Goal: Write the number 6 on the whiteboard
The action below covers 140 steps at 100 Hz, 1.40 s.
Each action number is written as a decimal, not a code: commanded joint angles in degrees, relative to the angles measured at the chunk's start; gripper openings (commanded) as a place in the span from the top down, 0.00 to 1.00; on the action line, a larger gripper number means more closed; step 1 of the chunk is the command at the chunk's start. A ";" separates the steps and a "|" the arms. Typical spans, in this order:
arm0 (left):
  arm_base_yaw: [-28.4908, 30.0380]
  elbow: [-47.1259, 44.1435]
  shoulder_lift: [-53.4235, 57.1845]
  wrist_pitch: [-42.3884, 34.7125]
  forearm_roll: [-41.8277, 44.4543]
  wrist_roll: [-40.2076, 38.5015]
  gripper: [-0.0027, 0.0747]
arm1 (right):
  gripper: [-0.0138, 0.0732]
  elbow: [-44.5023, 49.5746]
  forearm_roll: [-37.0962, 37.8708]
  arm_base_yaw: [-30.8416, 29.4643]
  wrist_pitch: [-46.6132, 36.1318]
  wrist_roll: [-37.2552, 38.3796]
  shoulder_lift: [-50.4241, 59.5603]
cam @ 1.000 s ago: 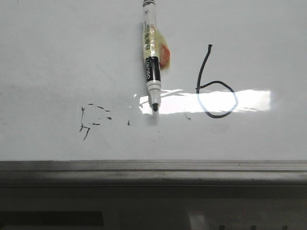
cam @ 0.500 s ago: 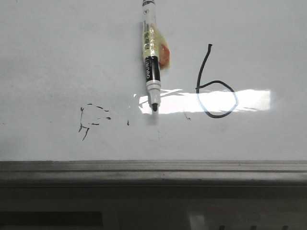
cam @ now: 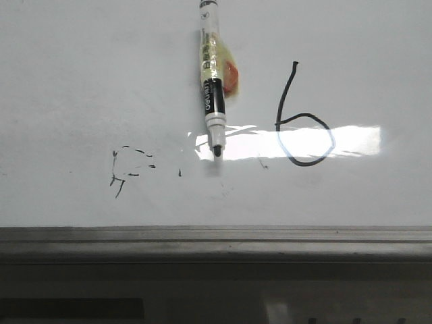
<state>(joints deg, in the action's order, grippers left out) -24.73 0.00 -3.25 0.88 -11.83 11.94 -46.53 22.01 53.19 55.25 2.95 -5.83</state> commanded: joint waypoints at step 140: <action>6.38 -1.34 5.18 8.59 5.41 -6.38 0.99 | 0.91 -1.24 3.87 -0.75 -2.59 0.06 -1.11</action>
<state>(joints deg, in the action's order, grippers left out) -18.51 0.00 0.31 13.63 -6.32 6.15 -46.53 22.07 53.06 55.56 2.95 -5.83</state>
